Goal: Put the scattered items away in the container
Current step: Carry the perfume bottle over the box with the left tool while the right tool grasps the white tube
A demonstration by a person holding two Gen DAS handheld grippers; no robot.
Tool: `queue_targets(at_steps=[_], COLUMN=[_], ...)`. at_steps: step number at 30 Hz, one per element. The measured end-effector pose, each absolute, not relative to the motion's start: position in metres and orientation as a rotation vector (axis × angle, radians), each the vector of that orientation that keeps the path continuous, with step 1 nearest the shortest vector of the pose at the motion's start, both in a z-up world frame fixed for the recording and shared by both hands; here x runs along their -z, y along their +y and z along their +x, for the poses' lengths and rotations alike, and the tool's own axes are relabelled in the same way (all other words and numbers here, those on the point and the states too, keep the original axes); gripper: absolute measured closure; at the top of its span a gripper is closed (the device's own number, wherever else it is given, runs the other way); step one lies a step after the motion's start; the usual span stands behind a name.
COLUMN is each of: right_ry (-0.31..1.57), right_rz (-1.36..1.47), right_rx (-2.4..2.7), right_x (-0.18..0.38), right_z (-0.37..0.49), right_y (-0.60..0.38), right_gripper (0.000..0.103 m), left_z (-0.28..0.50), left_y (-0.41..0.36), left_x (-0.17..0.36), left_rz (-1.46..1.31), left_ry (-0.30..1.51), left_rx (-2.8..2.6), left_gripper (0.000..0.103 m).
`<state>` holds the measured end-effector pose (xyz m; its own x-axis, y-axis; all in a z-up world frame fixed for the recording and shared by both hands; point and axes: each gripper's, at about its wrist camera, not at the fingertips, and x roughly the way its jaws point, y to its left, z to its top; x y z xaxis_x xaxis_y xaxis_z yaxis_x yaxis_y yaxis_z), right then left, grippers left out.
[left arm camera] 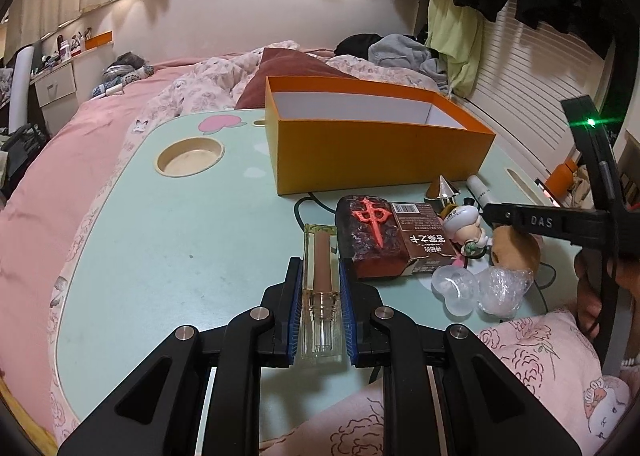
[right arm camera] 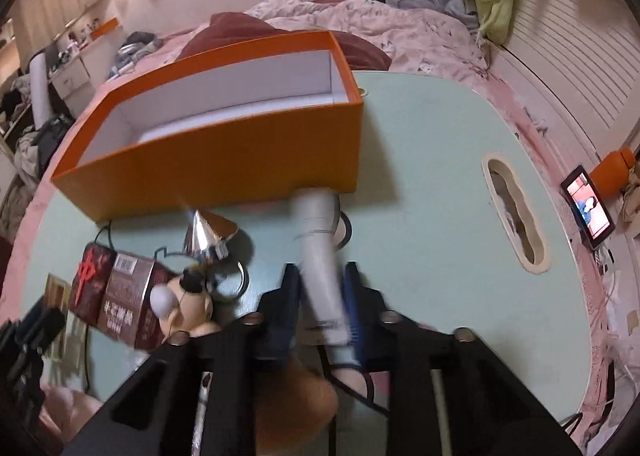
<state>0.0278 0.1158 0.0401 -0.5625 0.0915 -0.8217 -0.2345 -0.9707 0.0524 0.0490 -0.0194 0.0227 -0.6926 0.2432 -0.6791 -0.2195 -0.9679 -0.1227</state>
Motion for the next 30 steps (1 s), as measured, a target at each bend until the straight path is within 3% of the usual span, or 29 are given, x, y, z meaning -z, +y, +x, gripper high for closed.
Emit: queue_targets(at_steps=[30], right_ry=[0.341], right_rz=[-0.994], right_rx=[-2.908], right_x=[-0.084], right_z=[0.085], right_y=[0.119], right_gripper=[0.089], left_z=[0.054], left_y=[-0.022], left_x=[-0.042], left_rz=[-1.007], left_ry=[-0.06], left_rx=[-2.708], left_gripper=[0.084])
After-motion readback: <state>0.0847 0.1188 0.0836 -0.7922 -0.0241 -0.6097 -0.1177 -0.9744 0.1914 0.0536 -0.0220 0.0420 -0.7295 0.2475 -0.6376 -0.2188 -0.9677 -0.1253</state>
